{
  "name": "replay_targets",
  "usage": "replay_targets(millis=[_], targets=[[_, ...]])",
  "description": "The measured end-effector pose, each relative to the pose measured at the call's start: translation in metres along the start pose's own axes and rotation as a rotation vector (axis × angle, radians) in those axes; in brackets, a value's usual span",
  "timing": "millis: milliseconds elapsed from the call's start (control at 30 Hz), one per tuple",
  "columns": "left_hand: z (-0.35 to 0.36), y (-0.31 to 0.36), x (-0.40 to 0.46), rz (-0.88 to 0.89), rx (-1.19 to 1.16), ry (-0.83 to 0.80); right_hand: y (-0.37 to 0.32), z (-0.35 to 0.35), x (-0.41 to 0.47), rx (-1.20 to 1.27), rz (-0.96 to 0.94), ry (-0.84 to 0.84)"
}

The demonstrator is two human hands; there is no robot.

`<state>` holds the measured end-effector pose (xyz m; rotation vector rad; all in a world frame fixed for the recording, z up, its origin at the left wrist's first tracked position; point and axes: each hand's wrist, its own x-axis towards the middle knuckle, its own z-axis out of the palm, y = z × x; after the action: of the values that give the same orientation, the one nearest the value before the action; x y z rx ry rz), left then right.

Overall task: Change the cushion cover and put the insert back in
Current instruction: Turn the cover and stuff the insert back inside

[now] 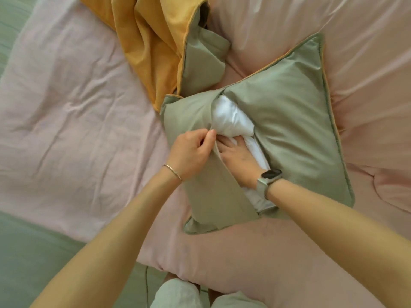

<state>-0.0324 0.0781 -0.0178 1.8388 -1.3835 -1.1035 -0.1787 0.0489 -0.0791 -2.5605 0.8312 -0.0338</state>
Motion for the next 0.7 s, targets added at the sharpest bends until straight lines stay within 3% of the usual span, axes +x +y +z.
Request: replay_targets(millis=[67, 133, 233, 300, 433, 533, 700], targets=[[0.004, 0.002, -0.004, -0.026, 0.039, -0.013, -0.003, -0.024, -0.016, 0.253, 0.059, 0.055], [0.01, 0.007, -0.015, -0.047, 0.087, 0.031, 0.0, -0.043, -0.039, 0.42, 0.115, 0.21], [0.023, 0.018, -0.041, -0.151, 0.213, 0.181, 0.0, -0.049, -0.08, 0.168, 0.24, 0.456], [0.034, 0.022, -0.06, -0.286, 0.308, 0.205, -0.008, -0.044, -0.101, 0.042, 0.243, 0.526], [0.064, 0.023, -0.099, -0.363, 0.513, 0.082, -0.027, -0.02, -0.128, -0.023, 0.116, 0.475], [0.078, 0.022, -0.107, -0.334, 0.556, 0.051, -0.037, -0.008, -0.135, -0.033, 0.15, 0.484], [0.063, 0.014, -0.087, -0.218, 0.295, -0.01, -0.043, -0.011, -0.141, -0.013, 0.205, 0.47]])
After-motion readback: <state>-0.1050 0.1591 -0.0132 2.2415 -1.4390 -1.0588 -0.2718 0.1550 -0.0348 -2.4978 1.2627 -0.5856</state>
